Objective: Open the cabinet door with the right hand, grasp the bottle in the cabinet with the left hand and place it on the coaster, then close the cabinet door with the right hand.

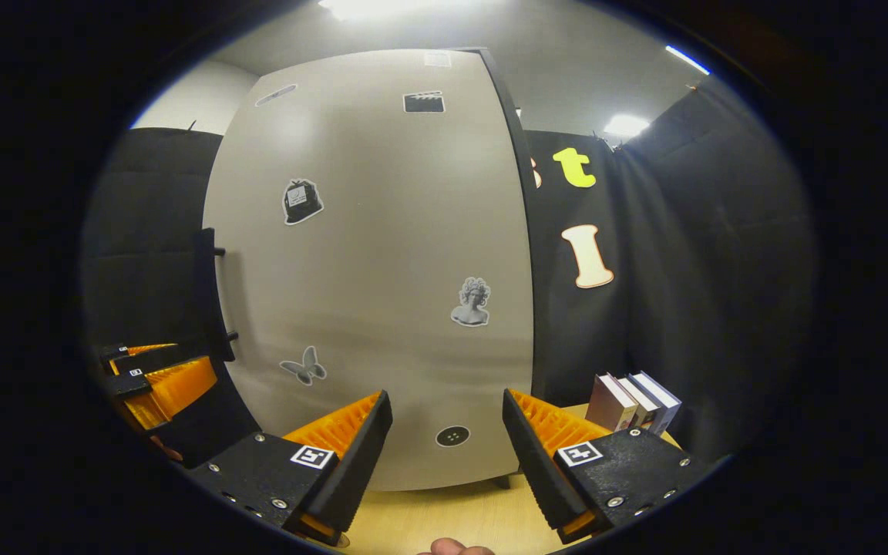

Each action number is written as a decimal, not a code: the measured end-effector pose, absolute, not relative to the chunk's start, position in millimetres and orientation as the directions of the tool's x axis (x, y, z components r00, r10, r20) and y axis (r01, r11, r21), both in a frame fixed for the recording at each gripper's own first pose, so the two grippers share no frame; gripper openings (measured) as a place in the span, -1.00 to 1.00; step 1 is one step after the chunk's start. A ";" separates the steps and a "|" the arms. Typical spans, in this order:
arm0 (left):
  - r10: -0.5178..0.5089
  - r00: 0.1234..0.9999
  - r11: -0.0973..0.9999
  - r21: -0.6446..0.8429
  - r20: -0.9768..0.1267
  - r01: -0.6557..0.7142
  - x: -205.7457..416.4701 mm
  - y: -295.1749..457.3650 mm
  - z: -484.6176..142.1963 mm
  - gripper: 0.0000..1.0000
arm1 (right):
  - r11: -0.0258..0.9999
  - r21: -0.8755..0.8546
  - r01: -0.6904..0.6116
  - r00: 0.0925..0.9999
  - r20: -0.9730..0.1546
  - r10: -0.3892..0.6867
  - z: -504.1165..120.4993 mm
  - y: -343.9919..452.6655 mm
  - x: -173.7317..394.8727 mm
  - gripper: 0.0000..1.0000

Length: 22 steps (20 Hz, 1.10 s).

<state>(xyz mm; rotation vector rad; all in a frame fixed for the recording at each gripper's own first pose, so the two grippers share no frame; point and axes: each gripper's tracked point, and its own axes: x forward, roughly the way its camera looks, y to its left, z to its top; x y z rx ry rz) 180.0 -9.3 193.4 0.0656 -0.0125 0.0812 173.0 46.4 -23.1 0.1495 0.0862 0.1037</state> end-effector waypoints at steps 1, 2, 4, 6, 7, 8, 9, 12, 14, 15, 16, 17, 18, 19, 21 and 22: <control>0.079 0.997 0.995 0.064 0.017 -0.080 179.7 -11.6 194.1 0.62 | 0.983 0.158 -0.094 0.991 -0.078 0.108 -22.8 44.6 171.7 0.80; 0.073 0.997 0.995 0.064 0.017 -0.074 179.4 -14.5 194.6 0.72 | 0.983 0.162 -0.089 0.992 -0.079 0.102 -23.1 43.3 171.5 0.80; 0.066 0.998 0.995 0.072 0.021 -0.068 177.7 -15.7 196.5 0.62 | 0.982 0.168 -0.081 0.992 -0.085 0.096 -24.3 41.4 170.2 0.80; 0.067 0.997 0.995 0.073 0.023 -0.068 178.0 -15.3 197.9 0.72 | 0.982 0.170 -0.087 0.991 -0.086 0.102 -23.3 43.1 169.1 0.79; 0.070 0.997 0.995 0.072 0.023 -0.072 177.3 -14.3 198.5 0.72 | 0.982 0.165 -0.091 0.991 -0.084 0.106 -22.3 43.4 168.6 0.79; 0.075 0.997 0.995 0.068 0.024 -0.076 177.5 -13.6 198.2 0.72 | 0.983 0.161 -0.093 0.991 -0.083 0.108 -22.5 44.1 167.5 0.80; 0.079 0.997 0.995 0.065 0.021 -0.080 176.9 -12.7 197.5 0.72 | 0.982 0.161 -0.096 0.991 -0.081 0.110 -21.7 44.2 166.7 0.80; 0.084 0.996 0.995 0.058 0.015 -0.085 178.8 -8.2 197.0 0.72 | 0.981 0.167 -0.101 0.990 -0.084 0.117 -22.7 47.5 165.6 0.80; 0.086 0.996 0.995 0.057 0.014 -0.086 180.1 -2.8 197.8 0.72 | 0.981 0.164 -0.105 0.989 -0.084 0.120 -22.4 49.1 165.3 0.80; 0.087 0.996 0.994 0.060 0.011 -0.088 179.8 0.1 197.4 0.72 | 0.981 0.162 -0.107 0.989 -0.084 0.121 -22.0 49.7 164.7 0.80; 0.087 0.996 0.994 0.059 0.010 -0.088 179.4 0.5 196.6 0.72 | 0.981 0.160 -0.108 0.989 -0.084 0.123 -22.6 50.1 164.0 0.80; 0.091 0.996 0.994 0.057 0.009 -0.091 179.9 2.4 196.2 0.72 | 0.981 0.160 -0.111 0.989 -0.084 0.125 -22.0 50.7 163.6 0.80; 0.091 0.996 0.994 0.053 0.007 -0.091 179.6 4.3 195.8 0.62 | 0.981 0.159 -0.111 0.988 -0.085 0.126 -22.6 51.3 163.1 0.80; 0.096 0.995 0.994 0.051 0.005 -0.096 179.1 5.6 194.4 0.72 | 0.981 0.158 -0.111 0.988 -0.087 0.126 -22.6 51.0 162.9 0.80; 0.096 0.995 0.994 0.045 0.005 -0.097 175.3 5.9 194.0 0.72 | 0.981 0.159 -0.111 0.988 -0.088 0.126 -22.1 51.7 163.4 0.80; 0.096 0.995 0.994 0.045 0.007 -0.096 175.3 4.9 195.2 0.72 | 0.981 0.159 -0.111 0.988 -0.089 0.126 -22.4 52.0 163.9 0.80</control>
